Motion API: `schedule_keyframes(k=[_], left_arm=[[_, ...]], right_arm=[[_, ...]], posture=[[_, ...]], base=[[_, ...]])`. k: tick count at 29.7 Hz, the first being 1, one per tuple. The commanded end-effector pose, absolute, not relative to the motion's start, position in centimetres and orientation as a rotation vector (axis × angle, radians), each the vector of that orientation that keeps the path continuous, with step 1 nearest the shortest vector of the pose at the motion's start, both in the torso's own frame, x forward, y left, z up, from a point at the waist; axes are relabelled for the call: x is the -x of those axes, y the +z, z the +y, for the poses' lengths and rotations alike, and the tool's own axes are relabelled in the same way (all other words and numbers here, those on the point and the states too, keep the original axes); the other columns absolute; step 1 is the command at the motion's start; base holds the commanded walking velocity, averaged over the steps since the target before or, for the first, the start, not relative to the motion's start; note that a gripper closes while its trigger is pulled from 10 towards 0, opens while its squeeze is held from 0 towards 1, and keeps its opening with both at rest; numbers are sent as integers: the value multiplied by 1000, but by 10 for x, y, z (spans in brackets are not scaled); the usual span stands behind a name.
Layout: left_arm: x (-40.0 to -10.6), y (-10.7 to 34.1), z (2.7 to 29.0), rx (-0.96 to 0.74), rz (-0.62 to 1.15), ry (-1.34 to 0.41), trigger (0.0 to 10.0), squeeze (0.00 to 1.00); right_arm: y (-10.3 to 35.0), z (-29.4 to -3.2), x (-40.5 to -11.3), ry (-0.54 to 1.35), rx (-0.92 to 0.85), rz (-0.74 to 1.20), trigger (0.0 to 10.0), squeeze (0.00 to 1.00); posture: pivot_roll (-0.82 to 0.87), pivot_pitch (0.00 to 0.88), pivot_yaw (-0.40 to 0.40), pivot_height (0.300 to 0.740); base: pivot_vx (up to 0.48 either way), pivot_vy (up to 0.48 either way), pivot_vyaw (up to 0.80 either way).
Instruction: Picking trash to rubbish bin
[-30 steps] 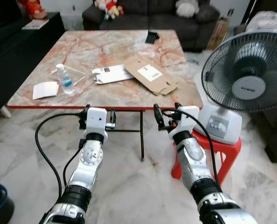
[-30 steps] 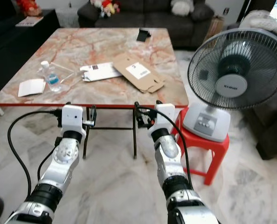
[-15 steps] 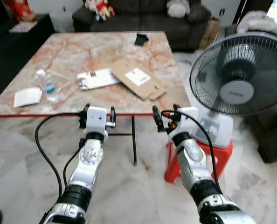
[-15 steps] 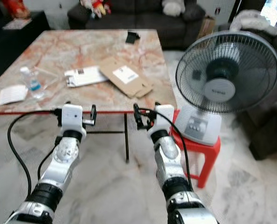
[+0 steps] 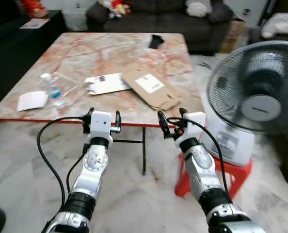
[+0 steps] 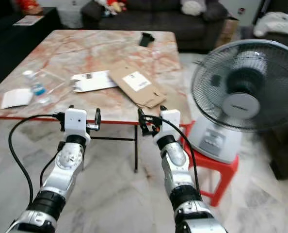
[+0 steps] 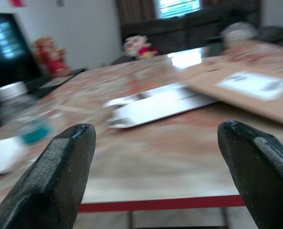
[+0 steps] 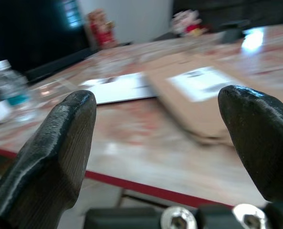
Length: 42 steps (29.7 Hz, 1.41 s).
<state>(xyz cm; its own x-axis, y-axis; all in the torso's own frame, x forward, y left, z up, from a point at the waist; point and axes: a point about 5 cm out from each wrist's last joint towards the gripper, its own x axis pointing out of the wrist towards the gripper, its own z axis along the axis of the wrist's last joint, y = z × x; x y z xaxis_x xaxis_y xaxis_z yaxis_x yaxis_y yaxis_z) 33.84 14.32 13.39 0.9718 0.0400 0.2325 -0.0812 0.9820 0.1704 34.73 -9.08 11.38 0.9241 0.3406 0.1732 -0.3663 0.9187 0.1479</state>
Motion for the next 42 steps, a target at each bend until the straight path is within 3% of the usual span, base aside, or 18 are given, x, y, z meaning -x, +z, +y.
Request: schedule_keyframes(k=[1, 35, 42], left_arm=[[-338, 133, 147, -173, -222, 80, 10000, 0], [-338, 135, 146, -171, -226, 75, 10000, 0], [-338, 136, 145, -170, -227, 72, 10000, 0]], right_arm=[[119, -87, -348, 382, -178, -164, 10000, 0], [120, -86, -348, 391, -168, -170, 10000, 0], [118, -84, -347, 395, -173, -166, 10000, 0]], posture=[[18, 63, 0, 740], [21, 63, -1, 740], [21, 64, -1, 740]], base=[[334, 0, 0], [332, 0, 0], [331, 0, 430]])
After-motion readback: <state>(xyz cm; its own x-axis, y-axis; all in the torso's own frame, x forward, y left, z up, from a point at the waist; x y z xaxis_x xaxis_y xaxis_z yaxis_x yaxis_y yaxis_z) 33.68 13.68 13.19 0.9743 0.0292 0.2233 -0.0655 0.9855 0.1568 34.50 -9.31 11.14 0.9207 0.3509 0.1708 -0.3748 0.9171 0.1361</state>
